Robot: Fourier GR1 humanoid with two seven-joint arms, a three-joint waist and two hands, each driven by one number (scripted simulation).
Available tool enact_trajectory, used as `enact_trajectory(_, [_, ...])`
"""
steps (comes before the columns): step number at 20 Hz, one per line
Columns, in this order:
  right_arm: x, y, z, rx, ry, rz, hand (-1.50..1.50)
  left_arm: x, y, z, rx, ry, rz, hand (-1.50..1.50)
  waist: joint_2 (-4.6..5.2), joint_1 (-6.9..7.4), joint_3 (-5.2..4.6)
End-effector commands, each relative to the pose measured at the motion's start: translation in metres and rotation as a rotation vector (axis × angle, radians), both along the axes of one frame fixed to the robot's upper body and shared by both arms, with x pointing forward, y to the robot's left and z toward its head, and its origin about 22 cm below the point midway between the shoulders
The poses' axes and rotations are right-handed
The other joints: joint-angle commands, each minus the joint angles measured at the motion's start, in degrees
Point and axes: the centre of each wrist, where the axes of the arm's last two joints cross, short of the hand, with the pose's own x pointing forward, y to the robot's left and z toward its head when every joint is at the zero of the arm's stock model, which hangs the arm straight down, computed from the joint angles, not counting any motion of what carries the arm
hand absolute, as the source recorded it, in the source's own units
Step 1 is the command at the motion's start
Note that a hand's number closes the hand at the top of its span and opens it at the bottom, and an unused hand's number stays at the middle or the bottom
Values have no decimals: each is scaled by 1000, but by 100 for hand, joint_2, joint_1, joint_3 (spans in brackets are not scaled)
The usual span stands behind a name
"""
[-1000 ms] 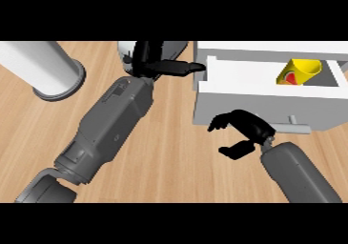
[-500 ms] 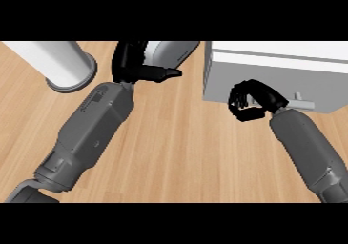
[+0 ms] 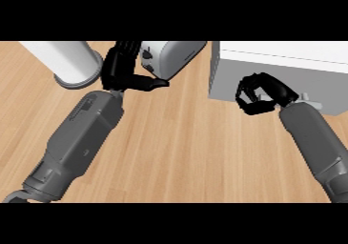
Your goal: Pick up the cup, place it into the drawer and close the drawer
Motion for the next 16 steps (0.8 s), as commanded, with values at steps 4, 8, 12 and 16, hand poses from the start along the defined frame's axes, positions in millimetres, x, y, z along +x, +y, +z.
enact_trajectory(4, [33, -28, 83, 0, -148, -178, 150, -5, 4, -5, 13, -8, -33, -150, 167, 281, -21])
enact_trajectory(8, [29, -47, 92, 13, -141, -172, 150, -5, 10, -2, -1, 4, -53, -150, 150, 350, -22])
enact_trajectory(12, [29, -48, 98, 50, -142, -154, 150, -4, 11, 0, -22, -4, -47, -150, 195, 365, -24])
enact_trajectory(16, [25, -56, 101, 60, -127, -156, 150, -9, 15, -8, -19, 6, -75, -150, 157, 424, -29])
